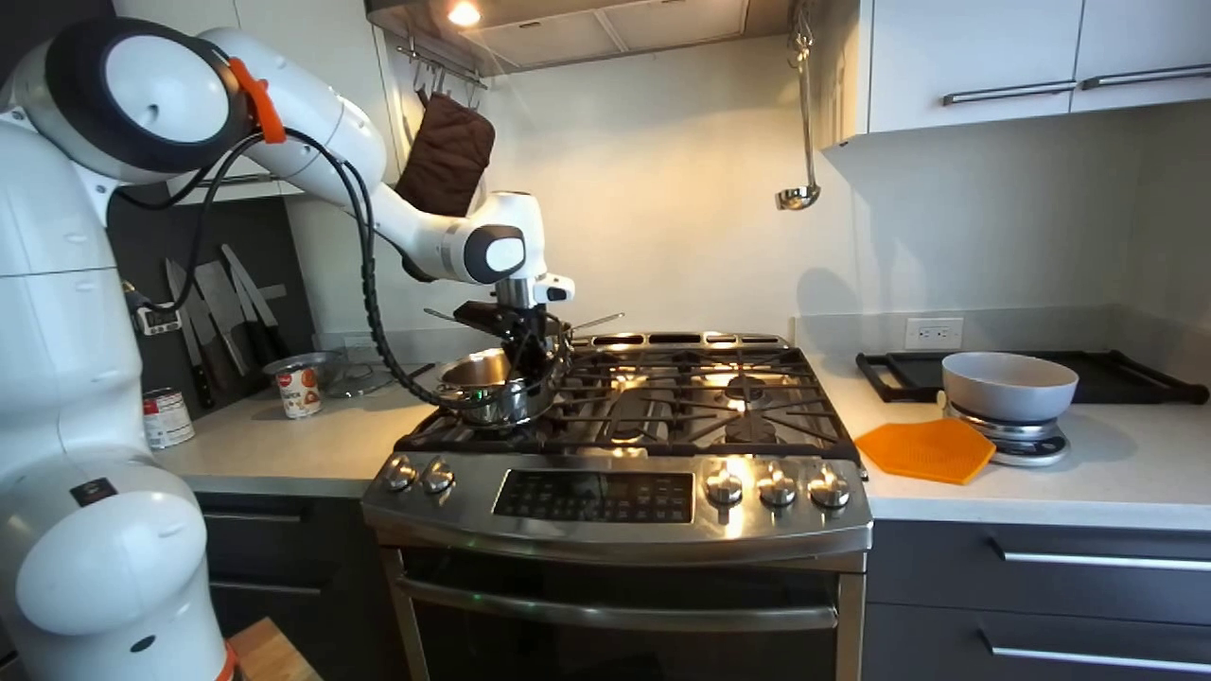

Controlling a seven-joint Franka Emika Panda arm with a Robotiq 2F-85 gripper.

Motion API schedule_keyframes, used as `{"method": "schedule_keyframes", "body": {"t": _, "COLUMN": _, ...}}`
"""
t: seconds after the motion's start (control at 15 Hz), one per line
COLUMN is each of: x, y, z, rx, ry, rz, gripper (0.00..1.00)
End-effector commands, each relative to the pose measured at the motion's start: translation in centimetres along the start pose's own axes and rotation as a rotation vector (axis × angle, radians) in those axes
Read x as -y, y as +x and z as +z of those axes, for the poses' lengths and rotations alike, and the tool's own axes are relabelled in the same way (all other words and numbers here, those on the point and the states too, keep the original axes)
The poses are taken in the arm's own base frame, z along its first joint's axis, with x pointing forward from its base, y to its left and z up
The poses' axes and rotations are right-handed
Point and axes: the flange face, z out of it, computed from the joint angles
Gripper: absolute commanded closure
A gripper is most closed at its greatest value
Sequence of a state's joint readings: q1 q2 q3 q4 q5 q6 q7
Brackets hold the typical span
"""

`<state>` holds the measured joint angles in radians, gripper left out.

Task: Move the pot to the right-front stove plate

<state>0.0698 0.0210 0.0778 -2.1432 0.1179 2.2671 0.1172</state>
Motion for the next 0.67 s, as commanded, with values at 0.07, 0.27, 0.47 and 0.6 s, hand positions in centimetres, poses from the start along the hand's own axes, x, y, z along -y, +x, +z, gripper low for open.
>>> {"method": "schedule_keyframes", "body": {"t": 0.07, "x": -1.8, "y": 0.4, "z": -2.5, "rx": 0.058, "ry": 0.116, "rz": 0.002, "gripper": 0.98}}
{"method": "schedule_keyframes", "body": {"t": 0.27, "x": -3.4, "y": 0.5, "z": -3.7, "rx": 0.114, "ry": 0.168, "rz": 0.002, "gripper": 0.98}}
{"method": "schedule_keyframes", "body": {"t": 0.47, "x": -4.9, "y": 1.1, "z": -5.5, "rx": 0.122, "ry": 0.205, "rz": 0.031, "gripper": 0.98}}
{"method": "schedule_keyframes", "body": {"t": 0.6, "x": -5.9, "y": 1.8, "z": -7.2, "rx": 0.107, "ry": 0.21, "rz": 0.064, "gripper": 0.98}}
